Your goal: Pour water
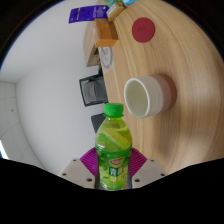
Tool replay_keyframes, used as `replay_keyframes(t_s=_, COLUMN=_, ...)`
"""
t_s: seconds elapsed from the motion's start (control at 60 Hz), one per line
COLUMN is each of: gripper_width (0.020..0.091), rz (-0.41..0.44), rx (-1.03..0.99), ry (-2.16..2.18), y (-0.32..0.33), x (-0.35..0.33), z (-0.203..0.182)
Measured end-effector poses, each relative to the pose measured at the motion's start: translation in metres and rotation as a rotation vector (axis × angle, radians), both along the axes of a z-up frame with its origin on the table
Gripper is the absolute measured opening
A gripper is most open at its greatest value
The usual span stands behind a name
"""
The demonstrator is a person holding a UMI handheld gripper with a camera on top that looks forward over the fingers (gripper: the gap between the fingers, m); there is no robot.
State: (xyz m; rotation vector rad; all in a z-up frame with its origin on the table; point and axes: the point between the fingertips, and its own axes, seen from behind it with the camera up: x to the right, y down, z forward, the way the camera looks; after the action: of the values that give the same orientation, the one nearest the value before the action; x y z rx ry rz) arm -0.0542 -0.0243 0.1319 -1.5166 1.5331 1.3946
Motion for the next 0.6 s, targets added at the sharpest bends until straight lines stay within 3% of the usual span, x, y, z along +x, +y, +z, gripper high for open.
replay_keyframes(t_s=0.333, gripper_width=0.0365, rz=0.064, rx=-0.063, ry=0.051, y=-0.005, x=0.001, z=-0.009)
replay_keyframes(t_s=0.467, gripper_width=0.0367, rz=0.191, rx=0.045, ry=-0.282, y=-0.009, x=0.01, z=0.018)
replay_keyframes(t_s=0.6, gripper_width=0.0368, rz=0.247, rx=0.176, ry=-0.804, y=-0.008, x=0.063, z=0.061)
